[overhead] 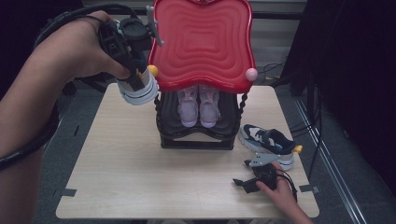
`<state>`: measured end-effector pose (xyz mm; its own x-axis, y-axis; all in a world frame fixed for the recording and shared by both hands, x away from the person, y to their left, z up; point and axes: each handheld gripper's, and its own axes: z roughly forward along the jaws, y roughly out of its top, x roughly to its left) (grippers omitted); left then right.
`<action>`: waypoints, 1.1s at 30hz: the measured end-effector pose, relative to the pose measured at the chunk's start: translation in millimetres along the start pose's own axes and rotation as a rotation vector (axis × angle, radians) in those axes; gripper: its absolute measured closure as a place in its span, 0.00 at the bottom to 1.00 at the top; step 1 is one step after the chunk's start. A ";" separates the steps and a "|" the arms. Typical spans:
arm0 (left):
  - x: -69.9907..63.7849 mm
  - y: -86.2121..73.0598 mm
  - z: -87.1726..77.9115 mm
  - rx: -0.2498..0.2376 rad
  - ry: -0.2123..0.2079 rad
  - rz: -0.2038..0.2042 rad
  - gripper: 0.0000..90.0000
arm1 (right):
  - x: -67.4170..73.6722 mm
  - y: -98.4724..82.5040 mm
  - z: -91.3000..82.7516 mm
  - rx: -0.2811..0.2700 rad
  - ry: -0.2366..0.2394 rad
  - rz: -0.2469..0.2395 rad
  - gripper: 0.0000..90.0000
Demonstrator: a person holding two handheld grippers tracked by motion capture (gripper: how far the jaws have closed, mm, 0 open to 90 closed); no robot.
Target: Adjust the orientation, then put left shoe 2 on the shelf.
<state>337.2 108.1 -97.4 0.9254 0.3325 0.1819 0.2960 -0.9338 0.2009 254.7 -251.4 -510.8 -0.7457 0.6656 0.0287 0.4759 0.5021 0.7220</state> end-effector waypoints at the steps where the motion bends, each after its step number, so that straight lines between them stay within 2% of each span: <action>1: 0.1 2.5 -1.4 -0.001 0.007 0.006 0.80 | 0.0 0.0 0.0 0.000 0.000 0.000 0.14; 7: -0.1 16.8 -1.8 -0.015 0.021 0.036 0.80 | 0.0 0.0 0.0 0.000 0.000 0.000 0.14; 14: 0.6 35.9 1.5 -0.018 0.033 0.096 0.80 | 0.1 -0.1 0.0 0.000 0.001 0.000 0.14; 18: 3.1 46.0 5.7 -0.017 0.022 0.099 0.80 | 0.6 -0.4 -0.3 0.000 0.001 0.000 0.14; 23: 5.6 57.9 6.3 -0.018 0.047 0.136 0.80 | 0.7 -0.6 -0.5 0.000 0.003 -0.001 0.14; 25: 5.0 61.2 5.2 -0.023 0.047 0.135 0.80 | 0.8 -0.6 -0.5 0.000 0.003 -0.001 0.14; 30: 3.1 72.8 3.4 -0.019 0.082 0.176 0.80 | 0.7 -0.6 -0.5 0.000 0.003 -0.001 0.14; 31: 3.7 75.5 3.5 -0.007 0.085 0.198 0.80 | 0.7 -0.6 -0.5 0.000 0.003 -0.001 0.14; 33: 3.5 79.6 5.8 -0.009 0.097 0.204 0.80 | 0.7 -0.6 -0.5 0.000 0.003 -0.001 0.14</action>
<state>365.3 34.2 -86.4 0.9385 0.1484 0.3117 0.1026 -0.9820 0.1586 253.7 -251.5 -510.9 -0.7476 0.6635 0.0296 0.4748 0.5027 0.7224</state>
